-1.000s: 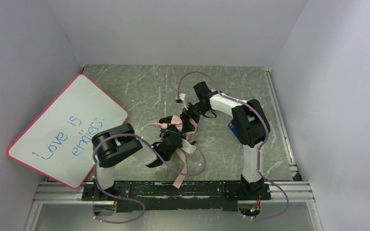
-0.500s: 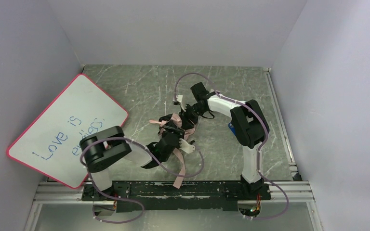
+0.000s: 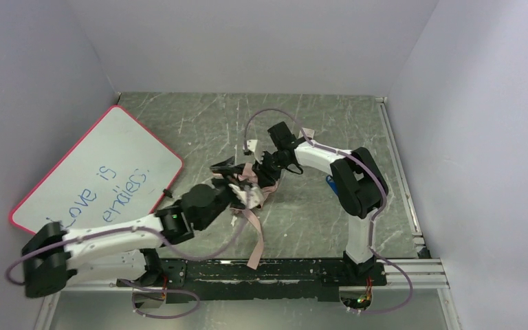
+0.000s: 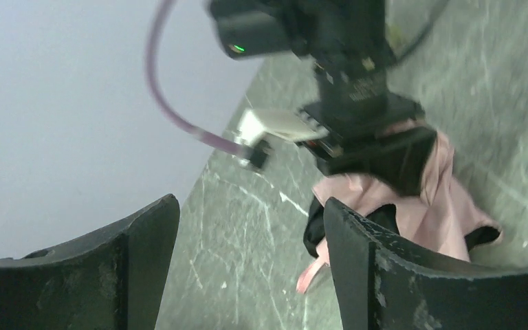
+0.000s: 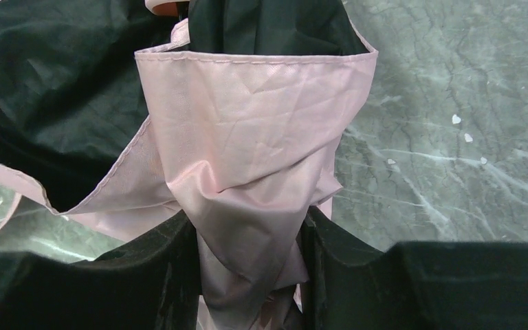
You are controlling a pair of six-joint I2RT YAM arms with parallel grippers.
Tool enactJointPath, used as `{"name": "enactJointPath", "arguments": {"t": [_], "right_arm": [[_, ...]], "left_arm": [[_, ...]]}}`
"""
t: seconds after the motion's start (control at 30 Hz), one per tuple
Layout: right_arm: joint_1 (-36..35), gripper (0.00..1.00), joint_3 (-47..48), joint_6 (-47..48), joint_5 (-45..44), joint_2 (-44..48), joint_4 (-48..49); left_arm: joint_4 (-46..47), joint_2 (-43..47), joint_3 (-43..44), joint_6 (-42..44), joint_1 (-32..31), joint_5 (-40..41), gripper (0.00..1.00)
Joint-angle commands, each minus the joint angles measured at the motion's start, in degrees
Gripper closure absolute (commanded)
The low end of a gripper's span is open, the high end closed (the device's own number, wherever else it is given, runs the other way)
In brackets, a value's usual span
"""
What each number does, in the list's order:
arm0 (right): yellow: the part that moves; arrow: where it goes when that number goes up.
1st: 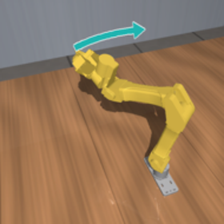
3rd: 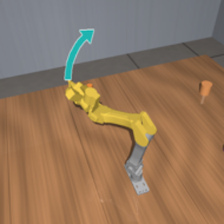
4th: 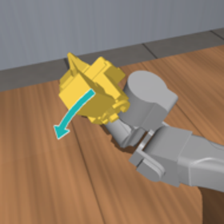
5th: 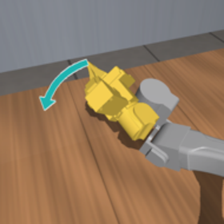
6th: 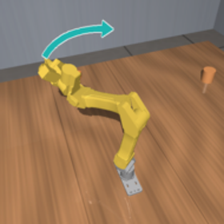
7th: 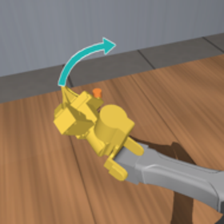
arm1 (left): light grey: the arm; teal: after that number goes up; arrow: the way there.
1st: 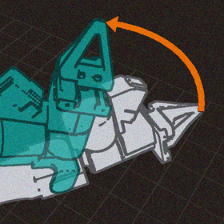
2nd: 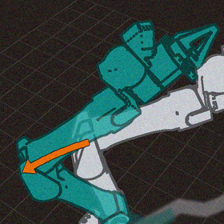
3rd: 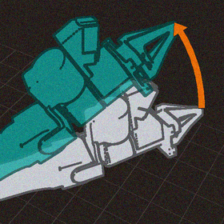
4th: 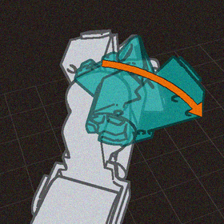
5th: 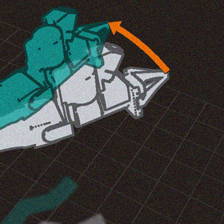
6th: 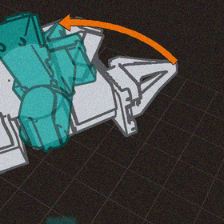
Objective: Put away the umbrella
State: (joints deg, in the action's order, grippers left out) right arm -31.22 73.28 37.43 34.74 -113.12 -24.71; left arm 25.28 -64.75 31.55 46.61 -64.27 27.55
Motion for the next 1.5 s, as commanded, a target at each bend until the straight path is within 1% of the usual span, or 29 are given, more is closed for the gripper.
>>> {"name": "enactJointPath", "arguments": {"t": [0.0, 0.1, 0.17, 0.2, 0.27, 0.3, 0.4, 0.43, 0.5, 0.7, 0.77, 0.9, 1.13, 1.23, 1.3, 1.47], "right_arm": [[-2.73, 0.85, -4.2, 2.08, -16.0, -3.17, 6.61], [-4.66, 0.86, -6.37, 2.16, -19.26, -2.29, 9.06], [-5.98, 0.87, -8.04, 2.22, -21.49, -1.62, 10.76], [-6.67, 0.87, -9.06, 2.2, -22.79, -1.26, 11.9], [-8.29, 0.87, -11.08, 2.11, -26.05, -0.3, 13.88], [-9.09, 0.88, -11.99, 2.02, -27.33, 0.12, 14.83], [-12.02, 0.88, -15.2, 2.02, -31.52, 1.54, 17.6], [-13.02, 0.88, -16.23, 1.94, -32.9, 2.02, 18.36], [-15.19, 0.89, -18.54, 1.95, -35.38, 2.78, 19.96], [-21.66, 0.91, -23.94, 2.72, -44.31, 3.93, 24.03], [-23.2, 0.91, -25.55, 3.05, -46.76, 4.11, 24.45], [-25.94, 0.92, -28.26, 3.89, -50.71, 4.57, 28.35], [-31.24, 0.94, -31.84, 6.34, -56.13, 4.25, 32.36], [-32.25, 0.95, -32.44, 6.91, -56.89, 3.93, 32.67], [-32.68, 0.96, -32.54, 6.95, -56.89, 3.79, 32.69], [-33.44, 0.96, -32.41, 6.89, -56.41, 3.79, 32.38]], "left_arm": [[-11.09, 12.91, 0.18, -17.5, 3.0, -4.45, 0.2], [-14.26, 19.46, 0.38, -25.06, 8.84, -6.29, 0.2], [-16.35, 21.15, 1.37, -30.78, 14.41, -7.28, 0.2], [-17.67, 21.06, 2.19, -33.02, 18.43, -8.71, 0.2], [-19.79, 19.93, 3.97, -37.64, 23.89, -13.54, 0.2], [-20.56, 18.81, 5.07, -39.98, 28.32, -16.62, 0.19], [-21.93, 13.73, 8.61, -45.25, 36.88, -23.13, 0.2], [-22.09, 11.97, 9.93, -46.04, 39.05, -24.92, 0.2], [-22.99, 8.06, 13.18, -45.68, 41.32, -26.86, 0.2], [-29.01, -4.04, 22.97, -39.9, 42.31, -35.67, 0.18], [-29.67, -6.9, 24.12, -37.06, 42.3, -40.53, 0.19], [-31.37, -11.84, 25.84, -31.14, 42.3, -48.94, 0.18], [-44.65, -24.62, 34.23, -19.08, 41.51, -63.4, 0.19], [-50.45, -28.94, 37.41, -13.93, 40.52, -67.23, 0.19], [-52.54, -30.73, 38.05, -11.12, 39.53, -68.35, 0.18], [-57.5, -34.6, 39.7, -6.79, 37.99, -70.87, 0.17]]}}
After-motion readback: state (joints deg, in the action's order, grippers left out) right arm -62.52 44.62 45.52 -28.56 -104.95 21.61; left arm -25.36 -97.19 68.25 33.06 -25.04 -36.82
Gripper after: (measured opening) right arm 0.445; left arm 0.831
